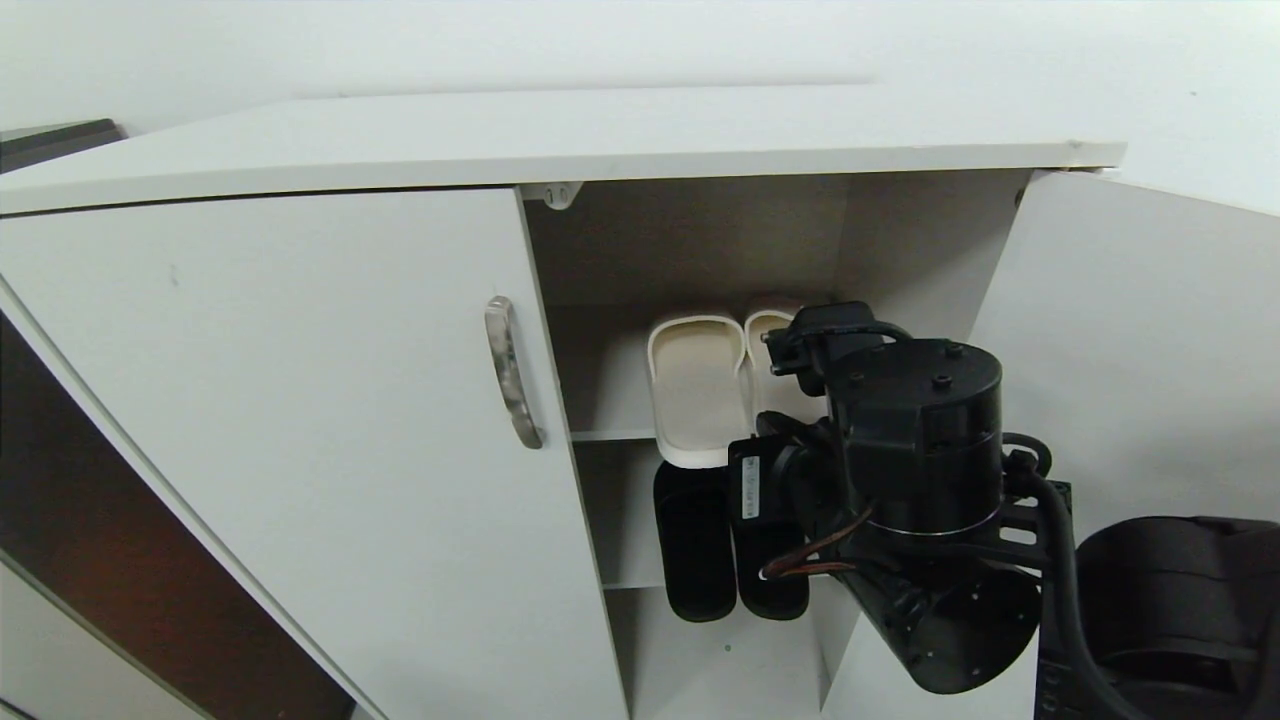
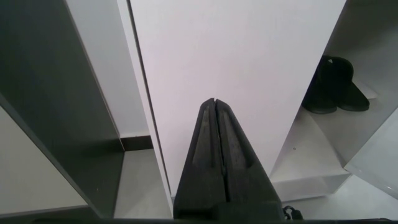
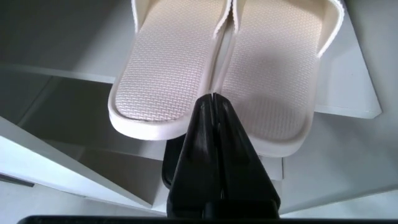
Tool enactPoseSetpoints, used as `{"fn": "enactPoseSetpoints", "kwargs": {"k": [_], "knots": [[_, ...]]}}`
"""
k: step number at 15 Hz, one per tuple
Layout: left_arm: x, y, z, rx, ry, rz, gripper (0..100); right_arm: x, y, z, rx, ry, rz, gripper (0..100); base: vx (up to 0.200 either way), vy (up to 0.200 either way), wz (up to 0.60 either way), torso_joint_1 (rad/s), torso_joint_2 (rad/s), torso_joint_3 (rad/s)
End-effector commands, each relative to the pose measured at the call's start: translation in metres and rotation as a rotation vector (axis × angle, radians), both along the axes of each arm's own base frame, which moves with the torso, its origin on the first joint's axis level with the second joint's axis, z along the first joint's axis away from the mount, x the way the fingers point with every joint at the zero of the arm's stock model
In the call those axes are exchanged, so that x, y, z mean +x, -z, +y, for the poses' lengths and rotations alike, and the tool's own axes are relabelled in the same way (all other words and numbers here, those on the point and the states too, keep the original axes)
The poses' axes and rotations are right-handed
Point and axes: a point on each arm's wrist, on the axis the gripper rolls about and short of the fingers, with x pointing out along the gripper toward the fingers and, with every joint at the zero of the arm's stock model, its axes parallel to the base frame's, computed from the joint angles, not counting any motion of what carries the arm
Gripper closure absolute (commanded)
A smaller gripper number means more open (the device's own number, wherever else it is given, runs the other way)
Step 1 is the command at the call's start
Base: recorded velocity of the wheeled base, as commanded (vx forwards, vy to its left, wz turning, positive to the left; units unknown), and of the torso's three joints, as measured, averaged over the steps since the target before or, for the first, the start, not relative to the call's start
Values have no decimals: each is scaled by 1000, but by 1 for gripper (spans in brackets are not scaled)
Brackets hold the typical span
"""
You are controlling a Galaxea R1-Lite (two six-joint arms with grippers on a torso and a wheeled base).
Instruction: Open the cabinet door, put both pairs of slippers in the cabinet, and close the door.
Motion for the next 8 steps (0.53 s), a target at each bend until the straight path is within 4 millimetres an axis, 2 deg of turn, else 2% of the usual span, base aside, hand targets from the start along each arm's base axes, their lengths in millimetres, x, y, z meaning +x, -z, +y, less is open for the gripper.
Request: {"fn": "enactPoseSetpoints", "kwargs": {"k": [1,4,8], "knots": [[0,0,0,0,0,1,100,1,2,1,-5,0,3,100,0,0,0,0,0,0],[0,0,0,0,0,1,100,2,6,3,-13,0,8,100,0,0,0,0,0,0],[0,0,0,0,0,1,100,2,7,4,-14,0,10,100,-200,0,0,4,4,-1]]}}
